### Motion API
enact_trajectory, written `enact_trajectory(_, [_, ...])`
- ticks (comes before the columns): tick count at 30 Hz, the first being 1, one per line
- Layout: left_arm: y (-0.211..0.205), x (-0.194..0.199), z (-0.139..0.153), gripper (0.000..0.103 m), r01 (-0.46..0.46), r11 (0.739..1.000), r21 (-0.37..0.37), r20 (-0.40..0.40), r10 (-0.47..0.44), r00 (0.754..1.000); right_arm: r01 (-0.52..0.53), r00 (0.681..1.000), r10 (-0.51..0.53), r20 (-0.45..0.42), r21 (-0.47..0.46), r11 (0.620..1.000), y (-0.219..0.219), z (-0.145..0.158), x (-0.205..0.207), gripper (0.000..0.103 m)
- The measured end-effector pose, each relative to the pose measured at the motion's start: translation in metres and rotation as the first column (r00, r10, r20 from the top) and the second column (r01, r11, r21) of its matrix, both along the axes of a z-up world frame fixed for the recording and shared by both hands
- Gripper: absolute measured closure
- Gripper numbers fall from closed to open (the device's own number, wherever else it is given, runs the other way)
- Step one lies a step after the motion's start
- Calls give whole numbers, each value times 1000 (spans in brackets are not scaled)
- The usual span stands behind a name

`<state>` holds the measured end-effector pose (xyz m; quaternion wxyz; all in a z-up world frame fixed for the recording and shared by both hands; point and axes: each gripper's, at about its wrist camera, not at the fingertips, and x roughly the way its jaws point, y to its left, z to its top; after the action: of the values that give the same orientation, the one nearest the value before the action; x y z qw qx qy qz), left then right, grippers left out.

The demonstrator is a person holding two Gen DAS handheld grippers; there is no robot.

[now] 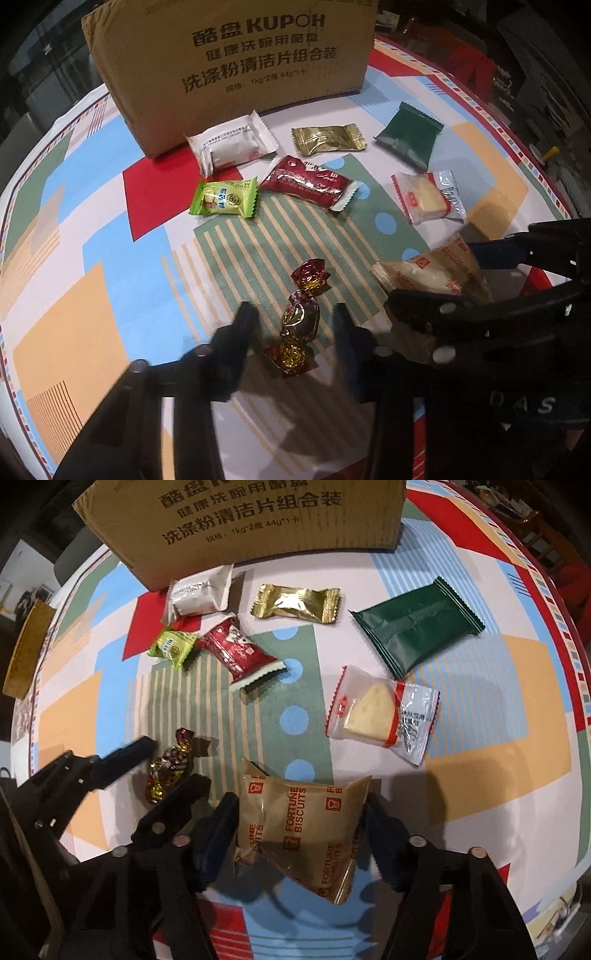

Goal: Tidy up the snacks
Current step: 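Grasp the wrapped chocolate with the left tool while the right tool grasps the Fortune Biscuits packet, then carry the chocolate and biscuit packet toward the box with both tools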

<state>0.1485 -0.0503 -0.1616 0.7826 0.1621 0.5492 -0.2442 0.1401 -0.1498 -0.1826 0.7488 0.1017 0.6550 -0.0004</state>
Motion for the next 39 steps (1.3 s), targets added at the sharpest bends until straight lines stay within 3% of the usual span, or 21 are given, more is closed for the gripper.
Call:
enact_trajectory(1, [0, 0, 0, 75, 2, 1000, -2, 0, -2, 1000, -1, 1000, 1, 4, 5, 1000, 0, 0, 1, 46])
enact_trajectory(4, [-1, 1, 1, 84, -3, 1000, -5, -3, 3, 1000, -5, 1000, 5, 9, 14, 1000, -3, 3, 3, 49])
enact_trajectory(24, [4, -10, 25, 84, -63, 998, -13, 65, 63, 996, 2, 994, -7, 113, 43, 999, -20, 39, -13, 52])
enact_trajectory(39, [3, -18, 53, 84, -121, 992, -28, 131, 124, 984, 7, 972, -14, 236, 30, 1000, -35, 76, -18, 52])
